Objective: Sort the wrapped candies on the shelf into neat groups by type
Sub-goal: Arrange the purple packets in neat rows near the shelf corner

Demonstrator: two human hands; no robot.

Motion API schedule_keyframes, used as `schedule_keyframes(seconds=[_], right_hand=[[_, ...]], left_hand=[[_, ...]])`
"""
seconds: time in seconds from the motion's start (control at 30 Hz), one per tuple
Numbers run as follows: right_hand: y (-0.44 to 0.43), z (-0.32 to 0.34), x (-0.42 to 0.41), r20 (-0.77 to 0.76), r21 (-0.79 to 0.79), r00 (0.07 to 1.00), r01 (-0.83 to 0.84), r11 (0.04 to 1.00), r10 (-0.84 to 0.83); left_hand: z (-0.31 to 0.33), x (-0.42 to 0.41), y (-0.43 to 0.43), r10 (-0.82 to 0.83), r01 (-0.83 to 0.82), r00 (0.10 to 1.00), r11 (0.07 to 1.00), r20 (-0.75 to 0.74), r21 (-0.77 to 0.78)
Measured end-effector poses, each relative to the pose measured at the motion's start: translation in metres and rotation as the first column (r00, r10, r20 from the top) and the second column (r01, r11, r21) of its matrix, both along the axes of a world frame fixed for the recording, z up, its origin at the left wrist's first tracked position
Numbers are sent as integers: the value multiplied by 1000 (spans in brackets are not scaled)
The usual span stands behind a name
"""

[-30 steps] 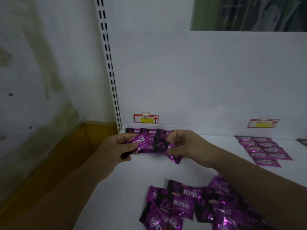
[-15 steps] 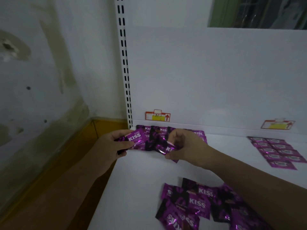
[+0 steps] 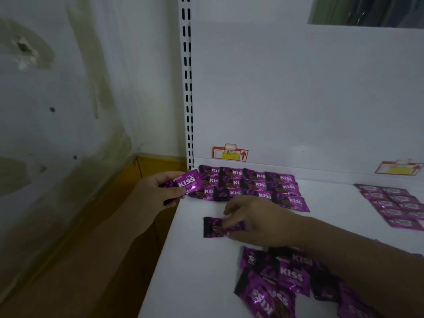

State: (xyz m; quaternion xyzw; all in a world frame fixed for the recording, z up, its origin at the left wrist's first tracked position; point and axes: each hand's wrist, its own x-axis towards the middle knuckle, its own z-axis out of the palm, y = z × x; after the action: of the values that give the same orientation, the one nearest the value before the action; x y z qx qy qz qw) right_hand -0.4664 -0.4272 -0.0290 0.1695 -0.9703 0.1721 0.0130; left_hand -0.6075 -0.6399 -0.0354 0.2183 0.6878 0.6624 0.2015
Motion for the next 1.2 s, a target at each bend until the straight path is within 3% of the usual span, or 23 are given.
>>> schedule_keyframes(seconds=[0.13,0.33,0.47,0.8,0.9,1.07,1.2], right_hand=[[-2,2,-4,31,-57,999,24,998,-22],[-19,-4,-29,-129,-11,982,137,991,-137],[-27,-12,-45,-166,12,973,167,986,-163],[-28,-13,-47,-180,24,975,135,991,-128],[-27,-10,-43,-278,-22,945,172,985,-172],[-31,10,-37,-541,-200,788,218,955,-293],[-32,20,-32,-564,19,818,153,988,-116]], left_hand=[[1,-9,-5,-9,9,1000,1000,-10,-23],[6,-19,-15,42,-46,995,998,92,49],[10,-17,-20,50,-52,996,998,69,36],[10,-12,-18,117,-119,976,993,184,2],[13,-8,-17,128,-126,973,992,192,-23],[18,4,-9,83,-73,984,995,159,-68],[24,17,10,31,-20,989,997,143,-78]])
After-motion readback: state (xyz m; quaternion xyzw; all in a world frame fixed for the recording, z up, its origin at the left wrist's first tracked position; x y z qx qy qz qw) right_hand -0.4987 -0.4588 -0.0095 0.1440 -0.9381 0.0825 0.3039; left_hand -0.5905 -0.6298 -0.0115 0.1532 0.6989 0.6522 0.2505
